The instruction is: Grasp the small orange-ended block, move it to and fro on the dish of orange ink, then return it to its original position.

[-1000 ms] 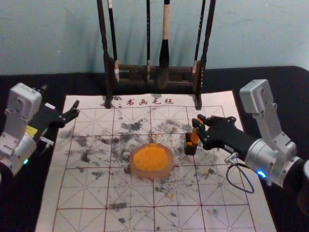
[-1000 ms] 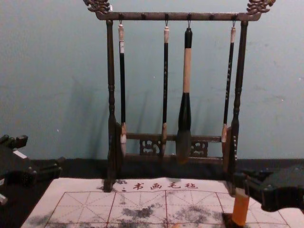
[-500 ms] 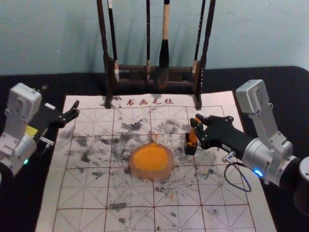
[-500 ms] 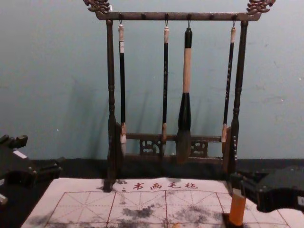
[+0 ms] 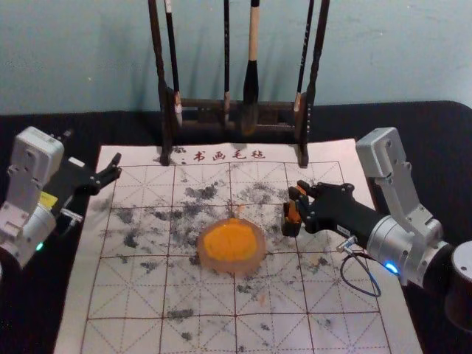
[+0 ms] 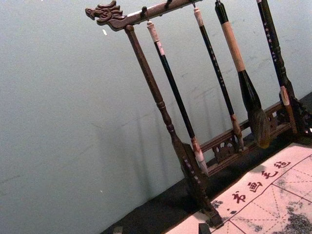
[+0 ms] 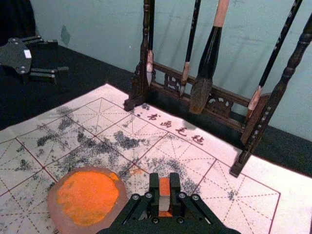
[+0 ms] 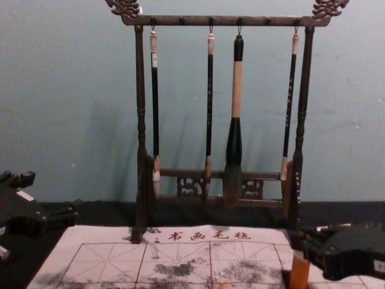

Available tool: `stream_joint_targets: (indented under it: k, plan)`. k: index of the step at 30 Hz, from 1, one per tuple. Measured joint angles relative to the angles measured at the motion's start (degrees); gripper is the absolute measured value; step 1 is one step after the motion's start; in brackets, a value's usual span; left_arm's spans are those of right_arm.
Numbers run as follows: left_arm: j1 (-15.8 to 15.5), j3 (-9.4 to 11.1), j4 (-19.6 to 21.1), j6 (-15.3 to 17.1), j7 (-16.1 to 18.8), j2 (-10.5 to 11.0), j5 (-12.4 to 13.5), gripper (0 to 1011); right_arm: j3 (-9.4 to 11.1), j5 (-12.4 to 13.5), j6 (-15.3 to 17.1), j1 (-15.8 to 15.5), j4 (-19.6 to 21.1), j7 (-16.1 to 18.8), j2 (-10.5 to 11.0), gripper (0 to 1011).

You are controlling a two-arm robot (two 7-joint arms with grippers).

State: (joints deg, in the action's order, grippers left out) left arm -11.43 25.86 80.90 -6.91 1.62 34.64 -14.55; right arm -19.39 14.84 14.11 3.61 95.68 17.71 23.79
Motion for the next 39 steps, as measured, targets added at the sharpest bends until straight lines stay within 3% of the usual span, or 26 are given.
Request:
stream_joint_targets:
  k: [23, 38, 39]
  plan:
    - [0.0, 0.0, 0.0, 0.0, 0.0, 0.0, 0.01, 1001, -0.05, -1.95, -0.65, 0.01, -3.28, -0.03, -2.28, 107]
    - [0.0, 0.0, 0.0, 0.0, 0.0, 0.0, 0.0, 1001, 0.02, -2.26, -0.93, -0.02, -3.32, -0.15, -2.38, 111]
    - [0.0, 0.0, 0.0, 0.0, 0.0, 0.0, 0.0, 1001, 0.02, -2.23, -0.92, -0.02, -3.32, -0.14, -2.37, 144]
